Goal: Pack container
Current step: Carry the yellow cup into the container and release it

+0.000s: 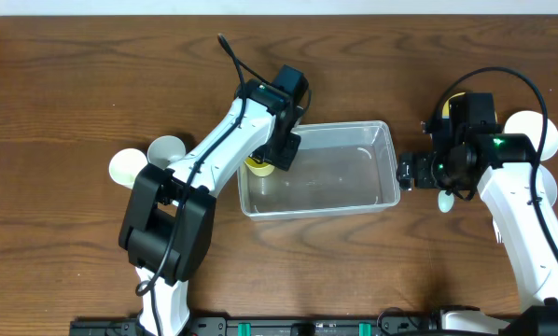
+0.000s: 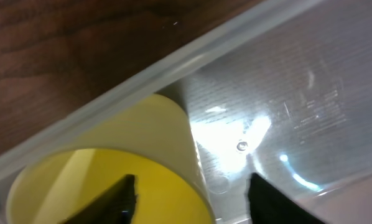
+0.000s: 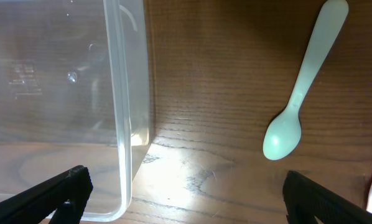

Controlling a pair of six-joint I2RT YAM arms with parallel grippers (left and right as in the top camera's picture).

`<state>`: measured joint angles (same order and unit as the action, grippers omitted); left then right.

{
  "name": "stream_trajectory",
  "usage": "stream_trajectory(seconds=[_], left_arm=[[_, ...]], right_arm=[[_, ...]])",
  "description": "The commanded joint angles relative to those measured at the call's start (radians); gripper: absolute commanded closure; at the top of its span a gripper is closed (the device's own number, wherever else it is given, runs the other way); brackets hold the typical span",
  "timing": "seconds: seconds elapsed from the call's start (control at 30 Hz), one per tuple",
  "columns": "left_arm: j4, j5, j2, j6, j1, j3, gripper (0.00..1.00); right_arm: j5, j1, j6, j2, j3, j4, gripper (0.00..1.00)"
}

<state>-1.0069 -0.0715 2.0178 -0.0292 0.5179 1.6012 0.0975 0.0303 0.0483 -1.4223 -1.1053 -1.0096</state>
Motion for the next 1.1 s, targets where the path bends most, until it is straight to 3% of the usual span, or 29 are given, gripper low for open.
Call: stream_trajectory(seconds=[0.0, 0.13, 0.27, 0.47, 0.77, 1.07], left_arm=[[-0.032, 0.005, -0.058, 0.002, -0.003, 0.03, 0.37], [-0.112, 0.032, -0.165, 0.003, -0.004, 0.125, 0.3], [-0.147, 0.168, -0.308, 0.002, -0.021, 0.193, 0.21], [-0.161, 0.203, -0.416, -0.017, -0.176, 0.19, 0.2], [-0.166, 0.052, -0.27, -0.059, -0.429, 0.072, 0.2], [-0.166, 0.052, 0.001, -0.058, -0.464, 0.046, 0.23]], right_arm=[[0.004, 0.005, 0.01, -0.005, -0.018, -0.002, 0.01], [0.003, 0.005, 0.01, -0.005, -0.018, -0.001, 0.01], [0.003, 0.004, 0.01, -0.005, -0.018, 0.0, 0.01], [-0.007, 0.003, 0.01, -0.005, -0.018, 0.0, 0.01], [-0.007, 0.003, 0.01, -0.005, -0.018, -0.004, 0.01], [-0.007, 0.003, 0.01, -0.005, -0.018, -0.005, 0.01]])
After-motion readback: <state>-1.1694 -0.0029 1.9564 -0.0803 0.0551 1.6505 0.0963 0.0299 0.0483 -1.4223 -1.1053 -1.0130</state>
